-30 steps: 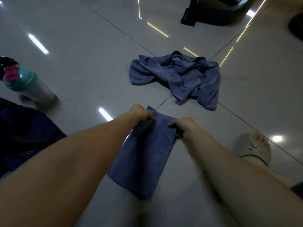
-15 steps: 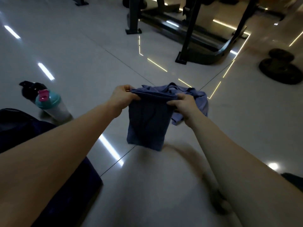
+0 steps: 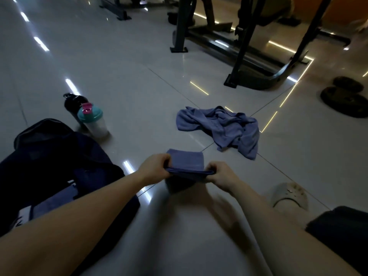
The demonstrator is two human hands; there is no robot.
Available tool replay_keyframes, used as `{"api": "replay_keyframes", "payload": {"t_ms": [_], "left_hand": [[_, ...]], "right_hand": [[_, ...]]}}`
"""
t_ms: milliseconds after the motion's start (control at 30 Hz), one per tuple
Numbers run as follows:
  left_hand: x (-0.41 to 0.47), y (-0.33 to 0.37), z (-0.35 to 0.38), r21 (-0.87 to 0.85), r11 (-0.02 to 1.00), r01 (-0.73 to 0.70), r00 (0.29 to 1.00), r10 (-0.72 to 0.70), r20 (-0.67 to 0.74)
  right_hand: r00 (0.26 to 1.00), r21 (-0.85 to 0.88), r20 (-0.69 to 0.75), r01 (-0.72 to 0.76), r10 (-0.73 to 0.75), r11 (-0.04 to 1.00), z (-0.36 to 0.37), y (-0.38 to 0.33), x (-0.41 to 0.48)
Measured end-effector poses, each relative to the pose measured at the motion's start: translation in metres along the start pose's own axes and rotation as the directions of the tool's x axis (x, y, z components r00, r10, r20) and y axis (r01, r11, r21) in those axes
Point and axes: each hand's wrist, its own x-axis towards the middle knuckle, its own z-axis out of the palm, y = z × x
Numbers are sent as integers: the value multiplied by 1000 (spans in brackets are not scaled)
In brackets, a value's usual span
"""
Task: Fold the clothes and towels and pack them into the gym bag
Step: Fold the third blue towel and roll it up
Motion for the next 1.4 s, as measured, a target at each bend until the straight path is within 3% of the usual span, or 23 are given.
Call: {"api": "replay_keyframes", "payload": {"t_ms": [133, 300, 400, 533, 600, 667, 833, 1000, 1133, 1400], "left_hand": [[-31, -21, 29, 150, 988, 36, 955, -79, 288], [-49, -27, 43, 209, 978, 3, 890, -98, 445], [-51, -21, 47, 173, 983, 59, 792, -152, 591], [-48, -19, 43, 53, 966, 253, 640, -208, 740], [-44, -21, 38, -17, 952, 306, 662, -200, 722], [-37, -23, 35, -116, 926, 360, 735, -205, 646], [-16, -26, 41, -365, 830, 423, 880, -280, 384], [-2, -30, 69, -388, 780, 490, 871, -419, 257], [1, -39, 80, -348, 816, 462, 886, -438, 151], [9, -43, 92, -311, 835, 455, 888, -453, 83]], "right_hand": [[976, 16, 172, -135, 130, 991, 32, 22, -25], [930, 21, 303, -228, 211, 973, 42, 36, -38], [854, -40, 447, -279, 267, 959, 42, 41, -41], [744, -51, 595, -343, 304, 938, 32, 45, -42], [753, 15, 593, -365, 285, 931, 25, 45, -39], [796, 90, 543, -373, 269, 923, 17, 46, -34], [920, 297, 271, -360, 284, 884, 18, 53, -22], [930, 298, 31, -359, 367, 885, 46, 62, -4], [927, 220, -40, -356, 373, 908, 61, 80, 13], [887, 146, -143, -419, 438, 896, 68, 91, 20]]}}
